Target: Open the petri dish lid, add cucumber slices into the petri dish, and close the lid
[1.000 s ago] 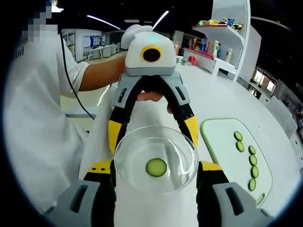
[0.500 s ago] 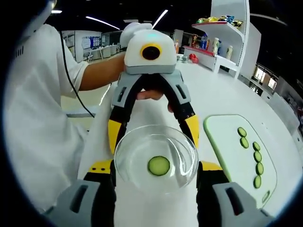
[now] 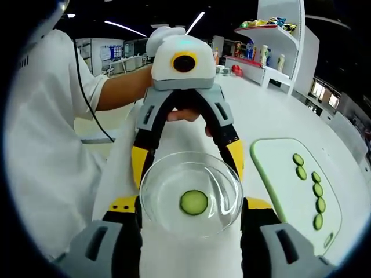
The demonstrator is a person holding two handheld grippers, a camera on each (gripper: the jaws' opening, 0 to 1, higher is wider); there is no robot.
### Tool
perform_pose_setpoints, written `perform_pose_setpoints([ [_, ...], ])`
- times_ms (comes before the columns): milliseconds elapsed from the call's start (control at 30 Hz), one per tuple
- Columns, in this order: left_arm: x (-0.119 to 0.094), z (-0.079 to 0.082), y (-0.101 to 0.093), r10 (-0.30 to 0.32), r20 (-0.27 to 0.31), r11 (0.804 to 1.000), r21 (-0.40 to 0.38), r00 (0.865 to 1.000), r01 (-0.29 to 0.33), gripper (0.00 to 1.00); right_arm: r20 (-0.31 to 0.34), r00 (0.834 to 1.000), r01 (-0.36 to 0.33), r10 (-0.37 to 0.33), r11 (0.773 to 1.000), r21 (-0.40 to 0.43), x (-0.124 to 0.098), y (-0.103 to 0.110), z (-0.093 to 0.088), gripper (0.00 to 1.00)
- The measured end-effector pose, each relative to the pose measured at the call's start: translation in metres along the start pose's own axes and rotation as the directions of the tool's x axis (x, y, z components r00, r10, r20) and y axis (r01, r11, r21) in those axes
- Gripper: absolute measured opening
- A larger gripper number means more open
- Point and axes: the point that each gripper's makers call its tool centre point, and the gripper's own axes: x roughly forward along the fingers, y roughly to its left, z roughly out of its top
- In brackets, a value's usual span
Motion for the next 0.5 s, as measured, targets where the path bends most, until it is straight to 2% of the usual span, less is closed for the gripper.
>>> perform_pose_setpoints([
  [500,0.0048,-0.0042,0.0019,-0.005,-0.005,1.000,-0.010,1.000,0.005,0.70,-0.004,1.000,-0.006,0.006,1.000,0.011,0.0028,-0.0020,-0.0070,0.68],
])
